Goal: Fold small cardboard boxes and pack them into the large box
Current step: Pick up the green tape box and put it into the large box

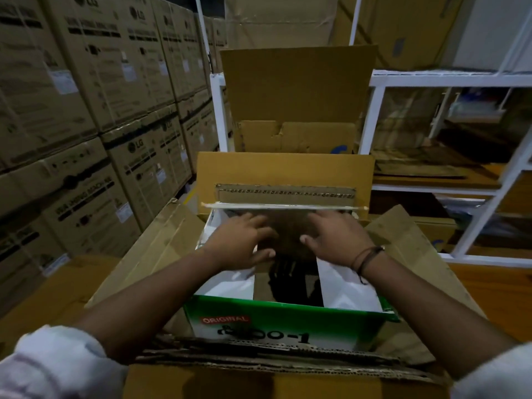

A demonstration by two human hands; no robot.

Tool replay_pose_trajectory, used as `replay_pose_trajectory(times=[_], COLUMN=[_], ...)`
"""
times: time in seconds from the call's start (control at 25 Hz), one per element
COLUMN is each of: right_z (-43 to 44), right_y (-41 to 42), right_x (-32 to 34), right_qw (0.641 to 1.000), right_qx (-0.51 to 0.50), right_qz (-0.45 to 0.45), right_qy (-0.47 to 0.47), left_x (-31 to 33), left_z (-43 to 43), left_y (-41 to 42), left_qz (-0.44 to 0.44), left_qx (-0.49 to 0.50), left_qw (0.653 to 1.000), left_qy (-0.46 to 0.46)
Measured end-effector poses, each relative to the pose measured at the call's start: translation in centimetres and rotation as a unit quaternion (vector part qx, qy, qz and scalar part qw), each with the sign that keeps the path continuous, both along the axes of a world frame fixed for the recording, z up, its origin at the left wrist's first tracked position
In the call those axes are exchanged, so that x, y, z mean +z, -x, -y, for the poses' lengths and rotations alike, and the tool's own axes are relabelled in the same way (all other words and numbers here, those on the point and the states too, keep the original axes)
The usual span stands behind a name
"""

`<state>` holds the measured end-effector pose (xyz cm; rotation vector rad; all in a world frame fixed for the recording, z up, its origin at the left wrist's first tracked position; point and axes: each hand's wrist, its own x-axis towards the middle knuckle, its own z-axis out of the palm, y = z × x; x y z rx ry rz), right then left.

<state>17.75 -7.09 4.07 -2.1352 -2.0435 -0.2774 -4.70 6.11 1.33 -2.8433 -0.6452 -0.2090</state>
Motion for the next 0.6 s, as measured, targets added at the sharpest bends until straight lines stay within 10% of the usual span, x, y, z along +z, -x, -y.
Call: replay_pose_trajectory(times=[0.44,0.6], right_z=[-8.9,-6.5], right_y=[-5.7,-2.4], right_x=[0.8,-0.8], right_qw=[0.978,0.984], right_qx=[-0.113,0.008], right_qz=[0.027,0.053], right_qy=[0.172,0.171], left_x=[0.8,-0.4], left_z=[-0.9,-0.1], left_y=[-2.6,-2.9], left_qz=[0.038,0.005], left_qx=[0.077,0.042], left_qw=[0.995,0.996], left_qy=[0.053,0.072])
